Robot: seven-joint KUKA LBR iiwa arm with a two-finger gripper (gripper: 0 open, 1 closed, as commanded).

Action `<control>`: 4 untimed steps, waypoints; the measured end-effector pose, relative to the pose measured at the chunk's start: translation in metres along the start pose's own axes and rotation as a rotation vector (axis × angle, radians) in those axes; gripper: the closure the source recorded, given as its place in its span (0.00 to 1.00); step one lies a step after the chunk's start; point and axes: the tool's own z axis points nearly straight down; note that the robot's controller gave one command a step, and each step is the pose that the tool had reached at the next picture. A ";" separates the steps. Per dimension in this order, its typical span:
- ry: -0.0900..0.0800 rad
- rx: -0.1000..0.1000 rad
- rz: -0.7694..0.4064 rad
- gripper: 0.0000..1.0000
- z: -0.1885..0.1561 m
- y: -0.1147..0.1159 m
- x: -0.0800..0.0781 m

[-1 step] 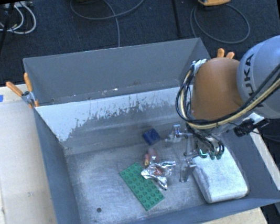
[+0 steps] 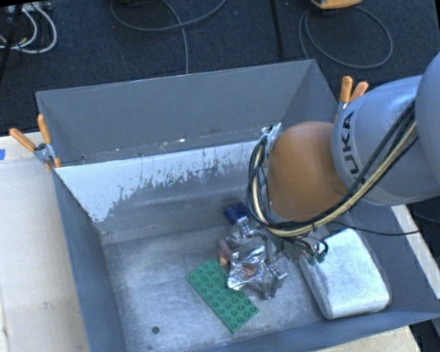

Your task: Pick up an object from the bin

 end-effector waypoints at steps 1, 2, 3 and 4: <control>0.016 -0.009 0.050 0.00 -0.024 -0.011 -0.026; 0.016 -0.008 0.137 0.00 -0.040 -0.024 -0.053; 0.013 -0.004 0.359 0.00 0.001 -0.006 -0.030; 0.016 -0.004 0.358 0.00 -0.001 -0.007 -0.032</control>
Offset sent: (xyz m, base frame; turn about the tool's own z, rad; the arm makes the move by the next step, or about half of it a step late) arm 0.0259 -0.0038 0.0236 0.0510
